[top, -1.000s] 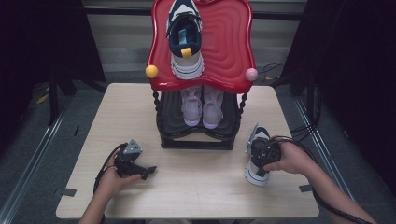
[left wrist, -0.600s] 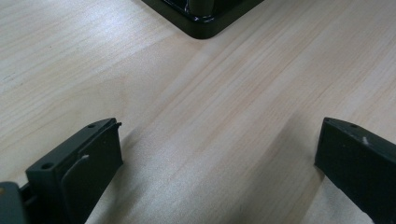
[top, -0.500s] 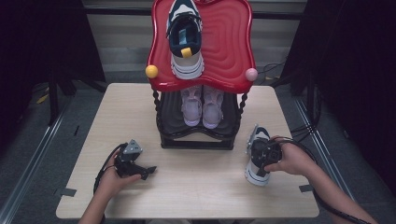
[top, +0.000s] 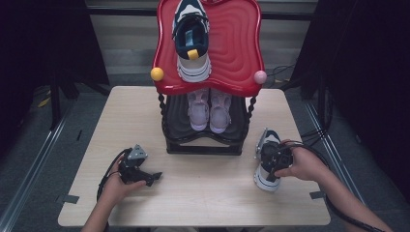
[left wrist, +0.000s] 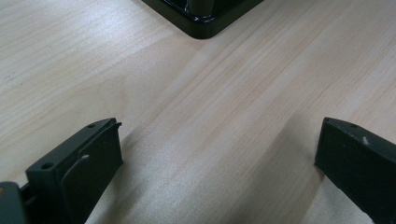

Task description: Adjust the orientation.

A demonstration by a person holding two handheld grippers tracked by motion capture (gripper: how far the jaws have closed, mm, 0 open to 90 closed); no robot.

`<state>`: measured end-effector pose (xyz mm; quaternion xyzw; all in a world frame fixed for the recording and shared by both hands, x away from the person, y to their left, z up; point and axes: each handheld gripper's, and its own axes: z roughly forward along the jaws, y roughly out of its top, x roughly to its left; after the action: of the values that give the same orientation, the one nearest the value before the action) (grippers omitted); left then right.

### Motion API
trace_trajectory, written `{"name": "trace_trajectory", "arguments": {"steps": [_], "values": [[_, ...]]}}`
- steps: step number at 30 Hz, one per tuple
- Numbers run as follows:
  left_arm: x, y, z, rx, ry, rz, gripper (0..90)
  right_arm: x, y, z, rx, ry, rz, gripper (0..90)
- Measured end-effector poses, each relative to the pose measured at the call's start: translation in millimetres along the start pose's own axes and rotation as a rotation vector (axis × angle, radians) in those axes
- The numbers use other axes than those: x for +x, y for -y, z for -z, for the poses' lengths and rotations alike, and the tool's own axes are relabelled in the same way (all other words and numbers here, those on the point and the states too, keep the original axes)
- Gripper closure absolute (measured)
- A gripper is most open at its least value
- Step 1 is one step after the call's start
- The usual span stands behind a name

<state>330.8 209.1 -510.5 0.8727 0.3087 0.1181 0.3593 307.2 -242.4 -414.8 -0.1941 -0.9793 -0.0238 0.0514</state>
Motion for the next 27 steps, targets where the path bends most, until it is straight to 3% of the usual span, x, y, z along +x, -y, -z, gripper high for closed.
{"name": "trace_trajectory", "arguments": {"steps": [4,7,8,9,27], "values": [[0.0,0.0,0.0,0.000,-0.001,-0.001,0.0,-0.1,0.0,4.0,-0.002,0.012,0.015,70.2],[0.0,0.0,-0.1,0.000,0.001,0.001,0.0,1.2,0.1,7.2,0.006,0.006,-0.001,70.2],[0.0,0.0,0.0,0.000,0.000,-0.001,0.0,4.1,0.1,9.2,0.026,0.003,-0.038,70.2],[0.1,0.0,0.0,0.000,0.000,-0.001,0.0,1.8,0.4,9.1,0.011,0.006,0.003,70.2],[-0.4,0.1,-0.3,-0.005,0.000,0.006,0.0,3.6,8.5,41.3,-0.012,-0.003,0.015,70.2]]}}
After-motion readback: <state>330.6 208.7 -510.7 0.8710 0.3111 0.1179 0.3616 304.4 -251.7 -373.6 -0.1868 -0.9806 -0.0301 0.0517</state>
